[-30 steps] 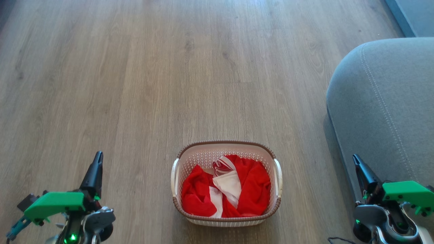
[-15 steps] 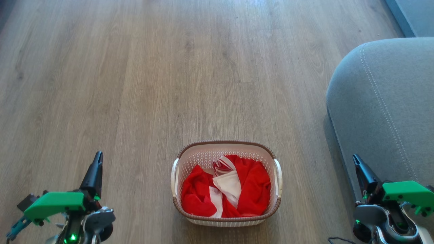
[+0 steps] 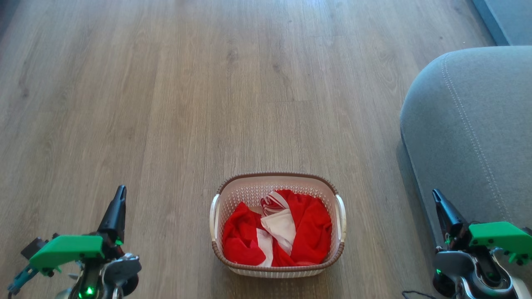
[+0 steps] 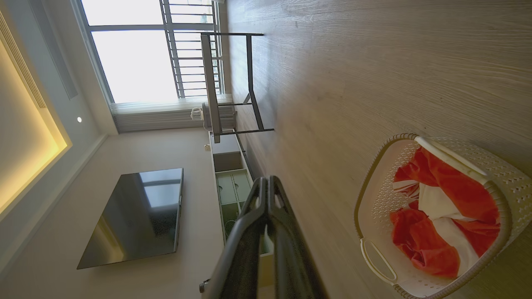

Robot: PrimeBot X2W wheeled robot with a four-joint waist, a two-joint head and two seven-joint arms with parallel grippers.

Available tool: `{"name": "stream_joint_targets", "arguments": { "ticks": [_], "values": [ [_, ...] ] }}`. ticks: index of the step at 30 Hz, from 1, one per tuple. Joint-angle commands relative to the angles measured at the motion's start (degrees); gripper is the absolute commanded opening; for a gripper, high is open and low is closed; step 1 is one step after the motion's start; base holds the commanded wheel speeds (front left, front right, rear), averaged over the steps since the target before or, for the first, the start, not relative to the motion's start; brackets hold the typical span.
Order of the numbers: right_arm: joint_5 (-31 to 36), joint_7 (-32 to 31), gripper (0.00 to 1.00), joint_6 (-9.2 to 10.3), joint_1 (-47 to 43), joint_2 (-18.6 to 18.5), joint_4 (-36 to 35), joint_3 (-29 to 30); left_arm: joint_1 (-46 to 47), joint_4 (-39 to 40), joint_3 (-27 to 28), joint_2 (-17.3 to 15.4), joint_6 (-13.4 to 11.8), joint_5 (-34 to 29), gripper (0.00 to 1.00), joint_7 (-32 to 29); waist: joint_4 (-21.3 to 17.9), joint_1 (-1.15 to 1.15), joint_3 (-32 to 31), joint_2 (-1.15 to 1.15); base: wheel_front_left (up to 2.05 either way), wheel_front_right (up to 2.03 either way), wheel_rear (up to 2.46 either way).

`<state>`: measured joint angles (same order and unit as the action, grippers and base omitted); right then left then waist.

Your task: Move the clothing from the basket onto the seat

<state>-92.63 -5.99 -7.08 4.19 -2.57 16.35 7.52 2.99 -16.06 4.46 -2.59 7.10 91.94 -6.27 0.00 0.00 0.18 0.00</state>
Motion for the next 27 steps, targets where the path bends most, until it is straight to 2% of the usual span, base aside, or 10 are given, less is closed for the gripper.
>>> {"name": "stream_joint_targets", "arguments": {
  "ticks": [1, 27],
  "values": [
    [0.4, -0.5, 0.00, -0.41, 2.0, -0.3, -2.3, -1.0, 3.2, 2.0, 2.0, -0.3, 0.4, 0.2, 0.00, -0.2, 0.0, 0.00, 0.0, 0.00, 0.00, 0.00, 0.00],
    [0.4, -0.5, 0.00, -0.41, 2.0, -0.3, -2.3, -1.0, 3.2, 2.0, 2.0, -0.3, 0.4, 0.2, 0.00, -0.2, 0.0, 0.00, 0.0, 0.00, 0.00, 0.00, 0.00]
  ]
}}
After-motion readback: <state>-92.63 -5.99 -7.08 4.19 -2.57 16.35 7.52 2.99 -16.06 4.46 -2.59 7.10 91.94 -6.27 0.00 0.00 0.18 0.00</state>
